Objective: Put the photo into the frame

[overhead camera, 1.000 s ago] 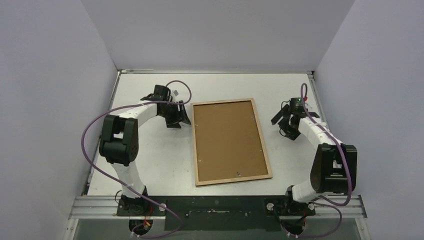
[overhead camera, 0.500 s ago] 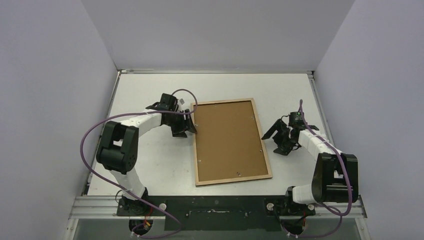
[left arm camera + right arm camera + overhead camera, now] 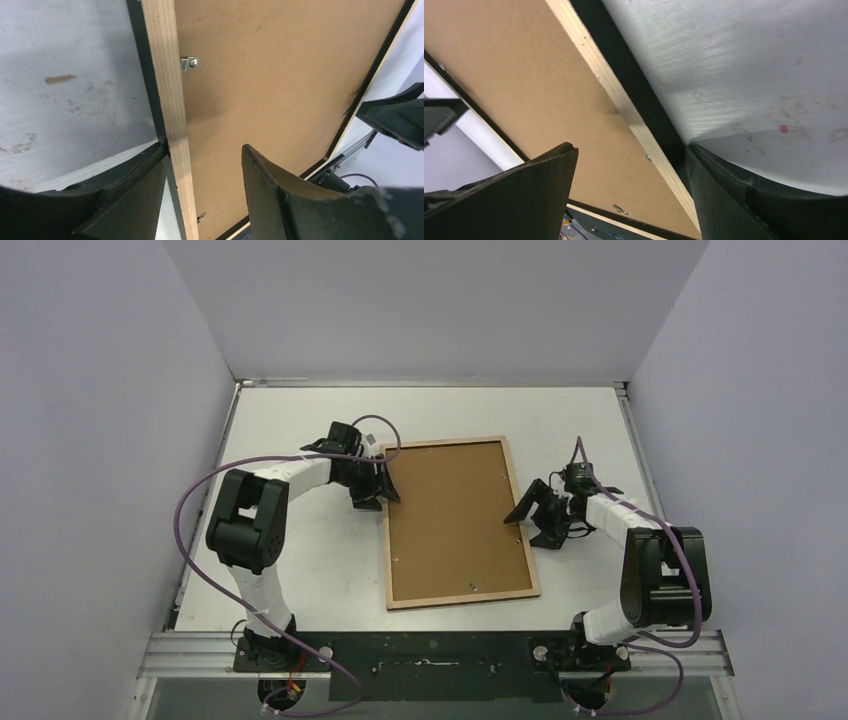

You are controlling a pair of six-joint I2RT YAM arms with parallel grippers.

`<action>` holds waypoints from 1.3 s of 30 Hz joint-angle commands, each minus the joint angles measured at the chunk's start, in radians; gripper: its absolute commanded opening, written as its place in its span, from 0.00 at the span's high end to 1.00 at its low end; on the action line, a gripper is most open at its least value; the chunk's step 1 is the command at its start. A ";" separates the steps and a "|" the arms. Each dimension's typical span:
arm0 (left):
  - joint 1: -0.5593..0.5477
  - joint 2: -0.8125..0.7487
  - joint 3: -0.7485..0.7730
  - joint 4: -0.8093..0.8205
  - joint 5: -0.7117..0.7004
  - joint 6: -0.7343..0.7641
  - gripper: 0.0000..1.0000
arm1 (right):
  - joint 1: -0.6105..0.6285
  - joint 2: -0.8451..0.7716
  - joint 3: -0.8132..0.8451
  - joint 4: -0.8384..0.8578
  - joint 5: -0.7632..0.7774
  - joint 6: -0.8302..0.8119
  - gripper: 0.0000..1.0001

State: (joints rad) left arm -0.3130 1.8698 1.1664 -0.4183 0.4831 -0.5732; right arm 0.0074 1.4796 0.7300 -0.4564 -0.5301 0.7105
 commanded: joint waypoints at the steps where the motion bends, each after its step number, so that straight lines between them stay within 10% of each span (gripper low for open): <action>1: -0.006 0.029 0.077 0.035 0.031 -0.007 0.47 | 0.064 0.024 0.019 0.061 -0.031 -0.012 0.20; 23: 0.012 0.280 0.502 -0.090 -0.107 0.081 0.46 | 0.248 0.124 0.251 0.054 0.259 -0.019 0.20; 39: 0.093 -0.137 0.128 -0.139 -0.172 0.120 0.41 | 0.345 0.036 0.394 -0.140 0.423 -0.144 0.29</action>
State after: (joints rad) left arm -0.2070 1.8458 1.4136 -0.5343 0.3115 -0.4507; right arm 0.3042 1.5005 1.0821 -0.5575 -0.1482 0.5930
